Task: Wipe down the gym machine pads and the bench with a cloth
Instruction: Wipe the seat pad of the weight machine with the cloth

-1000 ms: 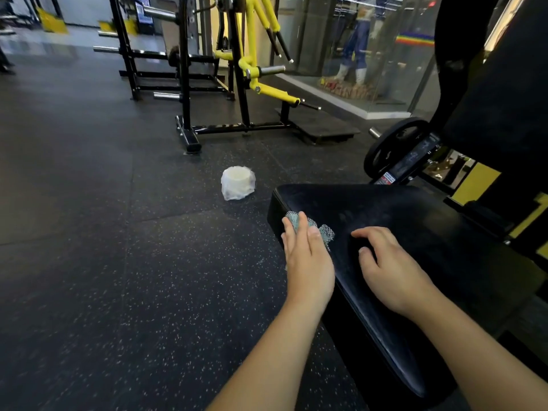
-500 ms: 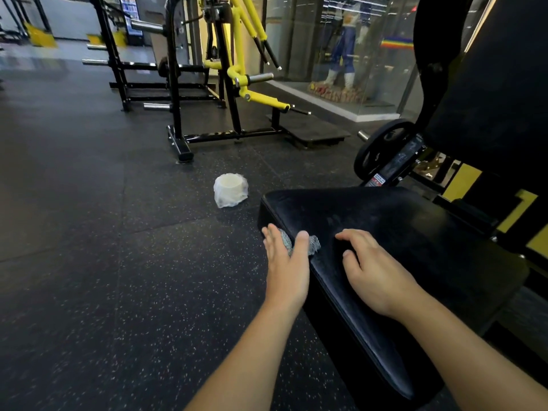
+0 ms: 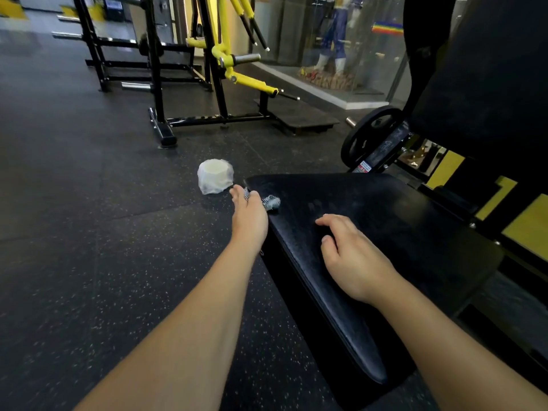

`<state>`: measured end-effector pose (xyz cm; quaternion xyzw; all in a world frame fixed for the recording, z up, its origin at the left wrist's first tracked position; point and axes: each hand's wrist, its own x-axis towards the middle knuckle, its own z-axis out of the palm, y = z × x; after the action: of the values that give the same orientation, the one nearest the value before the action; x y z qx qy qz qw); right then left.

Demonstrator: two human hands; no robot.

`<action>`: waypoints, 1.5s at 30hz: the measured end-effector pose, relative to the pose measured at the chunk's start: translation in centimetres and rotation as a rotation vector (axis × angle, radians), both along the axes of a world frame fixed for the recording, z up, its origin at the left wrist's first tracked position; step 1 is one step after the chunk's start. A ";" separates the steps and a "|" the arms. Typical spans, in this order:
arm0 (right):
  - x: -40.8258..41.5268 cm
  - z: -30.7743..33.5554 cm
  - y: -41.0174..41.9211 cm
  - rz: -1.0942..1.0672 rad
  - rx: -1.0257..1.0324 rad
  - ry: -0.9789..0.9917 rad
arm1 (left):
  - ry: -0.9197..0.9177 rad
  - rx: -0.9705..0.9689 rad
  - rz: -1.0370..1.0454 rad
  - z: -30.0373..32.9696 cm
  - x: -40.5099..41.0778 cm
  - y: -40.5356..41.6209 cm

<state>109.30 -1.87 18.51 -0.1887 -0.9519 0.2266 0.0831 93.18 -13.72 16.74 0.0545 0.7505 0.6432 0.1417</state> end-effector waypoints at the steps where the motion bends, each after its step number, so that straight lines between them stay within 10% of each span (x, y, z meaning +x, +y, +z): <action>1: 0.0 0.0 0.0 0.001 0.002 -0.001 | 0.013 0.007 -0.020 -0.2 0.8 -0.1; 45: 1.5 0.6 -1.2 0.039 0.005 -0.063 | -0.035 0.000 -0.098 -2.6 28.4 -3.9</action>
<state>110.84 -3.04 19.08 -0.1771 -0.9581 0.2197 0.0494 121.58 -17.64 14.12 0.0799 0.7443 0.6364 0.1862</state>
